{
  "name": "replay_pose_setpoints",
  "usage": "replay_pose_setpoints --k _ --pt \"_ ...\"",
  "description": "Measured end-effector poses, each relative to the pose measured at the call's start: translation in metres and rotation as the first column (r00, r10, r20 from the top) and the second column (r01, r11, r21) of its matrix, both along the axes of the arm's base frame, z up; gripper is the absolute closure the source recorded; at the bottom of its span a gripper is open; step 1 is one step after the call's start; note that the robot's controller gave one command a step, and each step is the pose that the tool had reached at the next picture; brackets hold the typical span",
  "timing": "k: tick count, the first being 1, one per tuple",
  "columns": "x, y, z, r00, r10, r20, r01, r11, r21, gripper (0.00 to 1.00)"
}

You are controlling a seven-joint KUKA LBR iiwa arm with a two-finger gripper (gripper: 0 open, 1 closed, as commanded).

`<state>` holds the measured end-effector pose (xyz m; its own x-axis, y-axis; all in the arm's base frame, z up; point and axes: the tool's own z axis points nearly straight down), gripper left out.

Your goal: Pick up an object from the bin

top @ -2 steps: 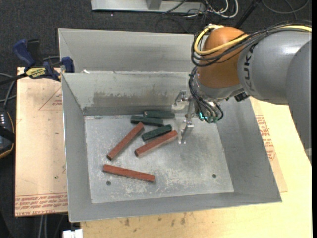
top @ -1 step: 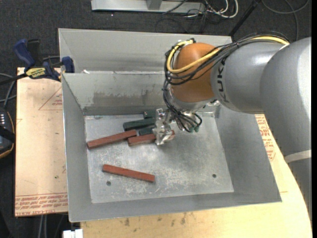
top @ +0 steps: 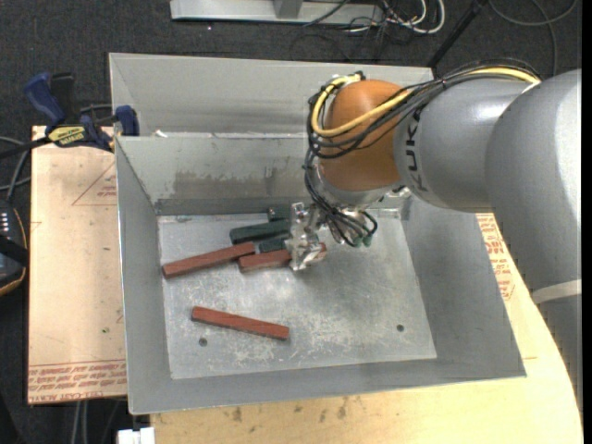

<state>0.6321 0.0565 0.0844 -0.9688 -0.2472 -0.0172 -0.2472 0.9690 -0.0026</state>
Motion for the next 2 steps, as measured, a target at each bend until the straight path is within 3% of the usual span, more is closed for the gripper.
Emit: replay_pose_setpoints --k 1,2 --pt "-0.0005 -0.0045 0.1421 0.999 0.030 -0.012 -0.030 1.000 0.000 1.00" --pt "-0.0008 -0.0045 0.1416 0.999 0.030 -0.013 -0.030 1.000 0.000 1.00"
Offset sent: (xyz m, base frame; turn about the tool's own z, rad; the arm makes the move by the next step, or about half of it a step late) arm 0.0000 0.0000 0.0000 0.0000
